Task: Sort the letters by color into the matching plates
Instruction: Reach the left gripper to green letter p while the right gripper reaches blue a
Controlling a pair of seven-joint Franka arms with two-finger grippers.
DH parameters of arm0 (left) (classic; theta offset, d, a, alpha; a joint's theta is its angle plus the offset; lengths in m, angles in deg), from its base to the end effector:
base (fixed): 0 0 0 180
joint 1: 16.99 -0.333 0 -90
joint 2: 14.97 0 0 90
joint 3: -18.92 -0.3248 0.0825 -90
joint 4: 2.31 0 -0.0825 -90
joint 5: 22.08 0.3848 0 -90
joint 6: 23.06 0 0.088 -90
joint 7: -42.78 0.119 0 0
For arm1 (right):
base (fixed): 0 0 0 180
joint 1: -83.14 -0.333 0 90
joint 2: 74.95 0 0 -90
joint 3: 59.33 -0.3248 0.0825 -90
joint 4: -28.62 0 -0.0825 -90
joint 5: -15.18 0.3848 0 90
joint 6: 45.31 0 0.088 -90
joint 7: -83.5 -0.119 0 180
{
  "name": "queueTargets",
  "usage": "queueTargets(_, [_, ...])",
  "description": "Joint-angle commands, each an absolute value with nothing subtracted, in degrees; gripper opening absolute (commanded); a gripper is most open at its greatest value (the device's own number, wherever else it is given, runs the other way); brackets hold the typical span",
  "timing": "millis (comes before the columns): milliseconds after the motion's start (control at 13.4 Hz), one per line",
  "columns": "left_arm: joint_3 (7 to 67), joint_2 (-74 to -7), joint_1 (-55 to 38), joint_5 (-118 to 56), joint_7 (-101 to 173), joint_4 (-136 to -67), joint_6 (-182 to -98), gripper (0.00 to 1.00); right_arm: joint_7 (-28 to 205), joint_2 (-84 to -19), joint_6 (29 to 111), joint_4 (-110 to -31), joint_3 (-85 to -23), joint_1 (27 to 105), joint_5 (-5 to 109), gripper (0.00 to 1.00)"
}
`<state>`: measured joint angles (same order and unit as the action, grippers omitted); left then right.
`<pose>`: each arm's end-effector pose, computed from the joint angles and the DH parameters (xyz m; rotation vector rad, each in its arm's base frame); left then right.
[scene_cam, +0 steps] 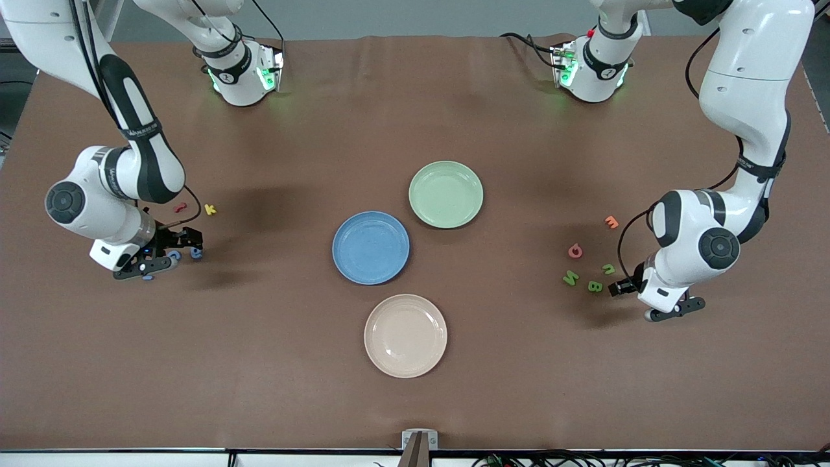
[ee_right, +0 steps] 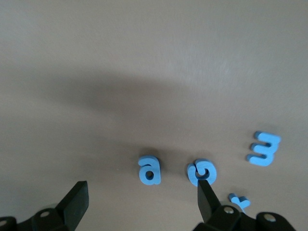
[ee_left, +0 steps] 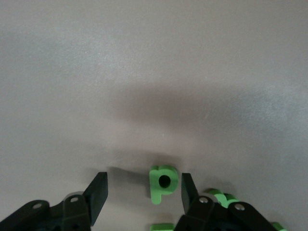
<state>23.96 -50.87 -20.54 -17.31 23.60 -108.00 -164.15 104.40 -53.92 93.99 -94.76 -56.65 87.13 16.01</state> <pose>0.6482 -0.0135 0.1791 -3.1136 -0.4075 0.0079 0.5579 -0.0653 0.2155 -3.1028 -0.3731 0.1377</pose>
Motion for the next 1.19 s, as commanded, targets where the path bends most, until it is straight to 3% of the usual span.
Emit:
queueTargets(0, [23.93,-52.32,-20.06,-16.89,22.57,-106.2,-164.56,0.67,104.86,-50.88,94.87,-94.34,-57.13,87.8,16.41,1.0])
queueTargets(298, [23.93,-52.94,-20.06,-16.81,22.57,-106.11,-164.83,0.6,104.95,-48.15,97.68,-93.82,-57.13,86.74,16.23,0.99])
queueTargets(522, [24.01,-53.12,-20.06,-16.81,22.57,-106.11,-164.83,0.38,105.03,-47.27,98.04,-93.38,-57.04,86.92,16.06,0.97])
queueTargets(671, [24.01,-52.86,-20.06,-16.72,22.74,-106.2,-164.74,0.09,105.12,-47.18,98.04,-93.29,-57.13,87.18,15.97,0.97])
queueTargets(745, [24.01,-52.5,-20.06,-16.72,22.74,-106.11,-164.48,0.0,105.21,-47.18,98.04,-93.38,-57.13,87.18,15.97,0.95])
queueTargets(1118, [24.28,-45.84,-19.63,-16.54,22.92,-106.2,-157.56,0.0,105.38,-46.56,98.13,-93.38,-57.13,87.18,15.97,0.64])
